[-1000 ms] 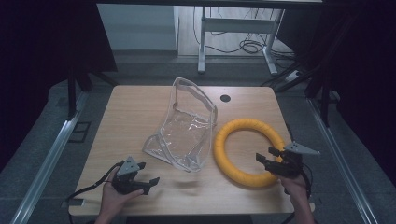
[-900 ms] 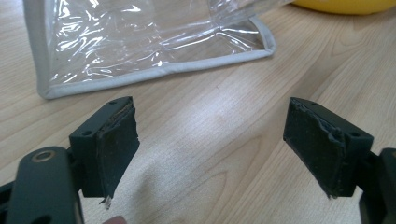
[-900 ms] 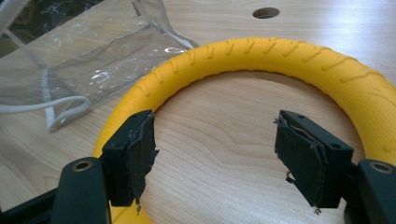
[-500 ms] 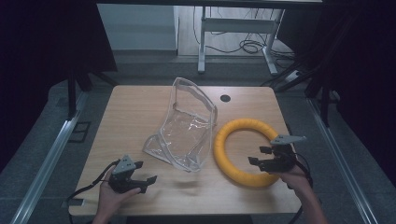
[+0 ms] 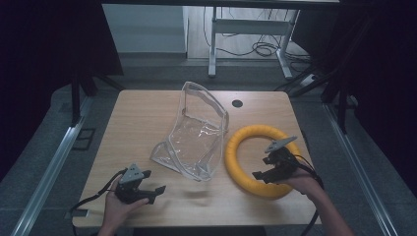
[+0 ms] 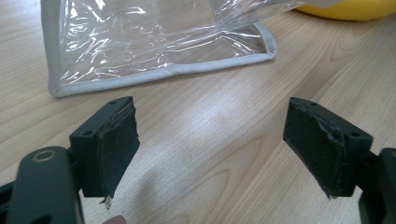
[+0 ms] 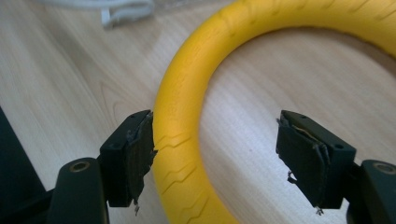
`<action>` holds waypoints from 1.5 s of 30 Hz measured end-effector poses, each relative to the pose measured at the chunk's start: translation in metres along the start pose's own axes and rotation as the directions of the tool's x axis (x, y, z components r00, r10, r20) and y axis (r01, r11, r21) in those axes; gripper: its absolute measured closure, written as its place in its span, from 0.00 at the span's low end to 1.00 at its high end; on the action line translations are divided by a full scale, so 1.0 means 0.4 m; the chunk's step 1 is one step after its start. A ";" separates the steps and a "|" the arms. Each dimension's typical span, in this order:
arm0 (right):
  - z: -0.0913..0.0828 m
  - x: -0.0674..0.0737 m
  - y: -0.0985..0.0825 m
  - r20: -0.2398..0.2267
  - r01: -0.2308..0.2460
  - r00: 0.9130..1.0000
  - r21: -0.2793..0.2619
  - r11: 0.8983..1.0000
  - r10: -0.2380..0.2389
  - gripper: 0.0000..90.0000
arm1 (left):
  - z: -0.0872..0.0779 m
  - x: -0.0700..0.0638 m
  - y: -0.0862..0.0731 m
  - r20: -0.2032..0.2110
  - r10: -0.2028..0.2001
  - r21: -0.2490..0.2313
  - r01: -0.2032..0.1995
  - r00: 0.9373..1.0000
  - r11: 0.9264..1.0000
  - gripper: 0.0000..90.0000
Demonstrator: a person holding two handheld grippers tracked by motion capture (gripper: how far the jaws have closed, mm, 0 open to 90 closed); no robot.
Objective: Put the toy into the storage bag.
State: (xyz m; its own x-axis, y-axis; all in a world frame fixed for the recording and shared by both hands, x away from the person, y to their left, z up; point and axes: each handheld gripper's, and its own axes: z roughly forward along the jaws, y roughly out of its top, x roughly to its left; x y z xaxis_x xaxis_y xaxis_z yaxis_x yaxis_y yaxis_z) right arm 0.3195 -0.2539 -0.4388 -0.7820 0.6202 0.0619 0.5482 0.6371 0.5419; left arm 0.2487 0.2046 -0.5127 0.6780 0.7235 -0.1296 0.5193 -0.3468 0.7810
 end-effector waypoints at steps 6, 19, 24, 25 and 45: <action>0.044 0.024 0.017 -0.019 0.055 0.998 0.150 0.987 -0.052 0.31 | 0.008 -0.001 -0.002 0.007 0.000 0.013 0.000 1.000 1.000 0.20; 0.139 0.053 0.016 -0.024 0.123 0.992 0.341 0.932 -0.122 0.33 | 0.010 -0.002 -0.002 0.003 0.002 0.008 -0.002 1.000 1.000 0.20; 0.167 0.060 0.014 -0.011 0.136 0.990 0.396 0.908 -0.143 0.37 | 0.015 -0.002 -0.004 0.001 0.006 0.017 -0.006 1.000 1.000 0.20; 0.167 0.060 0.014 -0.011 0.136 0.990 0.396 0.908 -0.143 0.37 | 0.016 -0.002 -0.004 0.000 0.007 0.017 -0.007 1.000 1.000 0.20; 0.177 0.055 0.019 -0.090 0.175 0.984 0.398 0.900 -0.151 0.56 | 0.016 -0.002 -0.004 0.000 0.007 0.013 -0.007 1.000 1.000 0.20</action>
State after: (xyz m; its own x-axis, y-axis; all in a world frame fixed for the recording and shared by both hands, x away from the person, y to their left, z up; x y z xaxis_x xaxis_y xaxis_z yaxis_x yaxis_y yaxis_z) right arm 0.3273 -0.2030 -0.4929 -0.8794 0.4729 0.0545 0.4750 0.8644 0.1648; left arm 0.2508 0.2008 -0.5179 0.6814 0.7213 -0.1240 0.5215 -0.3596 0.7737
